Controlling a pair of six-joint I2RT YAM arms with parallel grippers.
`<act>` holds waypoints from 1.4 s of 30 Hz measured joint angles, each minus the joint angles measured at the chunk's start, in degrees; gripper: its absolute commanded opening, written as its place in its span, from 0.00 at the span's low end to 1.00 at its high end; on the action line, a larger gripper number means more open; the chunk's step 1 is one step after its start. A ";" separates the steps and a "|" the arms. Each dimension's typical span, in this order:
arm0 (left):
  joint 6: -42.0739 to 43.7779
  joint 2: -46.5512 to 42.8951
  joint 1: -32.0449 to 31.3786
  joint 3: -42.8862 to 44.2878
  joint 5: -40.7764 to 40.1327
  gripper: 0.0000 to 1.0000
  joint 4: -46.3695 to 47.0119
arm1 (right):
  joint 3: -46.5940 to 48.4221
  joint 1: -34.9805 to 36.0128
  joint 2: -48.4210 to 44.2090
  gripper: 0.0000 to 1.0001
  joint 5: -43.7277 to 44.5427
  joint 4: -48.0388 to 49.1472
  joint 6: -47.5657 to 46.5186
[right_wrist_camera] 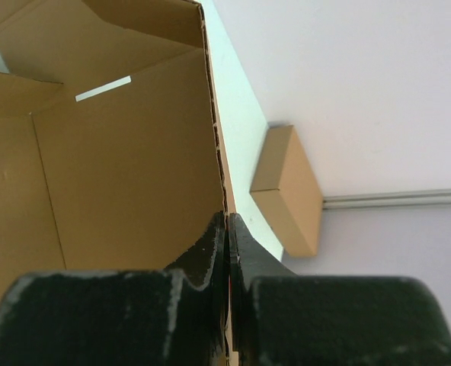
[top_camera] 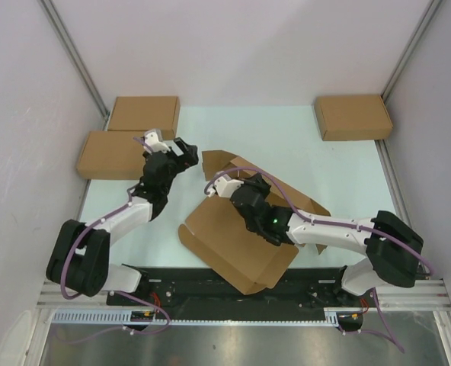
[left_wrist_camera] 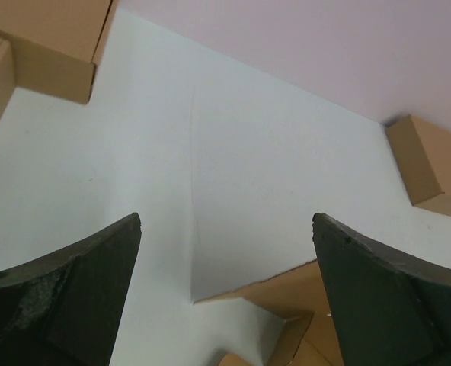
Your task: Fold the paper box
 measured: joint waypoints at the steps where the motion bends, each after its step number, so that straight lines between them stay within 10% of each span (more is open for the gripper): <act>1: 0.55 0.46 0.44 -0.55 1.38 1.00 2.45 | 0.15 -0.33 -0.35 0.00 -0.61 -0.63 0.81; 19: 7.06 8.13 1.66 -9.73 19.10 0.95 30.29 | 0.90 -2.45 -2.03 0.00 -4.92 -4.09 4.94; 42: 10.25 13.73 1.05 -8.92 25.11 0.43 32.61 | 1.20 -2.21 -2.23 0.00 -5.33 -5.09 5.07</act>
